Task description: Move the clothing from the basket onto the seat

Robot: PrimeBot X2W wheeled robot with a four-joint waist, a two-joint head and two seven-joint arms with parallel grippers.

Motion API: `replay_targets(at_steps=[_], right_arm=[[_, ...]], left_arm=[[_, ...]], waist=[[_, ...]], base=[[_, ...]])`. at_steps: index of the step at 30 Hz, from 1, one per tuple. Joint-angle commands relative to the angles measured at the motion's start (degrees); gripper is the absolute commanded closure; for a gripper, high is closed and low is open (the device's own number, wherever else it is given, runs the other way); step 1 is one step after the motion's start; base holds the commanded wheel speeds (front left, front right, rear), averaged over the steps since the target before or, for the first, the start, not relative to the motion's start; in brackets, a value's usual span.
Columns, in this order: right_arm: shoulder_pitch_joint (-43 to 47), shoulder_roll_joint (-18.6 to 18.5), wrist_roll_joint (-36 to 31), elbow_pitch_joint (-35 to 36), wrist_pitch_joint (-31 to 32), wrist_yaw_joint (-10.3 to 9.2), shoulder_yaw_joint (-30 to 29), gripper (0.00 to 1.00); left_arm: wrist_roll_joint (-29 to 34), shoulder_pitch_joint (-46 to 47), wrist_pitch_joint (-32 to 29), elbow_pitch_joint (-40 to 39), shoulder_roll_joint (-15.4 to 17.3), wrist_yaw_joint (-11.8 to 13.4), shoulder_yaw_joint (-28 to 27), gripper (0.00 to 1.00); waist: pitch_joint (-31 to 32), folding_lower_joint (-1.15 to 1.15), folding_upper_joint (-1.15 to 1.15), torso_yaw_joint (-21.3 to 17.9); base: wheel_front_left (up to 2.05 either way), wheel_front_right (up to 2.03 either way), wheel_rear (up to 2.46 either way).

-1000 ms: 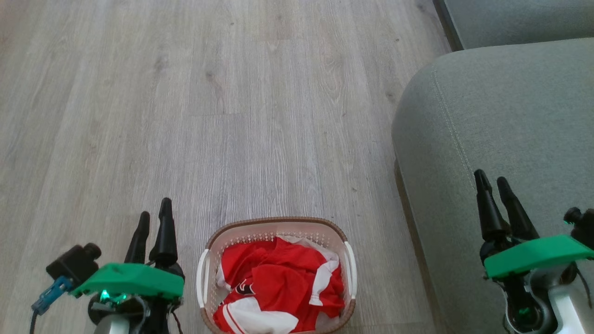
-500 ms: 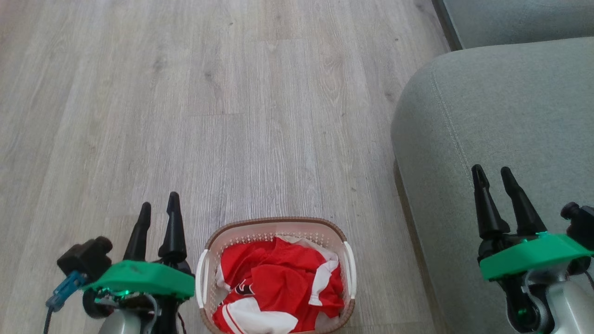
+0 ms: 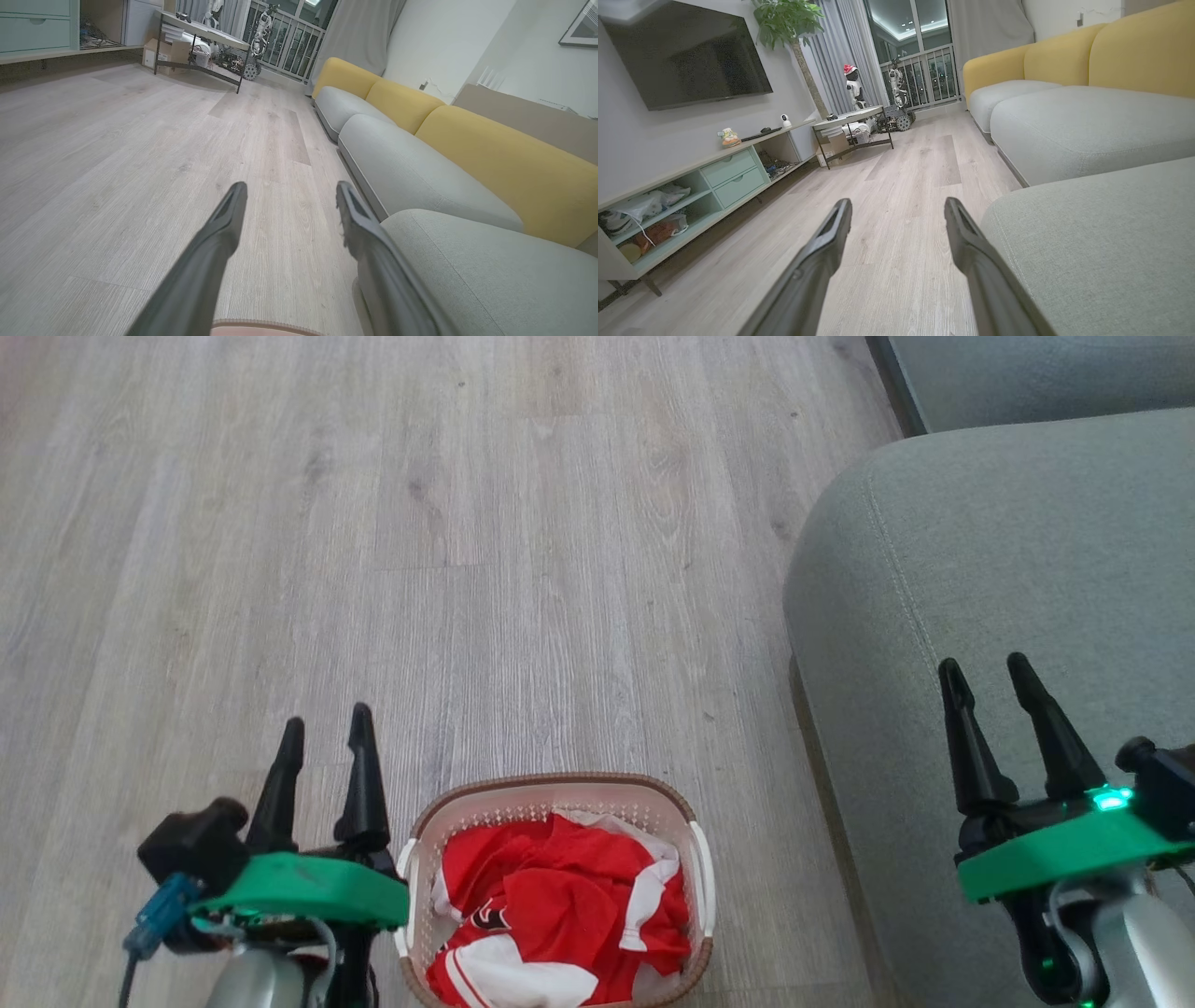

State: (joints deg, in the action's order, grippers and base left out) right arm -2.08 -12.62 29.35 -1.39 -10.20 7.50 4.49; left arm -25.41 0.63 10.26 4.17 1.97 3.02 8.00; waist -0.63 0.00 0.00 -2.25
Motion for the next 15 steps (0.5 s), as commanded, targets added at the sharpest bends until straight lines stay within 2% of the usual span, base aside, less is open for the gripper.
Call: replay_targets(at_steps=[1,15], right_arm=[[-3.2,-1.4,-2.1,2.8,-1.1,-0.01,1.2,0.0],[-3.5,-2.6,-9.5,4.8,-3.3,-0.01,2.6,0.0]], left_arm=[[2.4,3.0,1.0,-2.6,0.8,0.3,-1.0,0.0],[10.9,3.1,3.2,-4.3,0.9,1.6,0.3,0.0]], waist=[[0.0,0.0,0.0,0.0],[0.0,0.0,0.0,-0.2]], base=[[0.0,0.0,0.0],[0.0,0.0,0.0]])
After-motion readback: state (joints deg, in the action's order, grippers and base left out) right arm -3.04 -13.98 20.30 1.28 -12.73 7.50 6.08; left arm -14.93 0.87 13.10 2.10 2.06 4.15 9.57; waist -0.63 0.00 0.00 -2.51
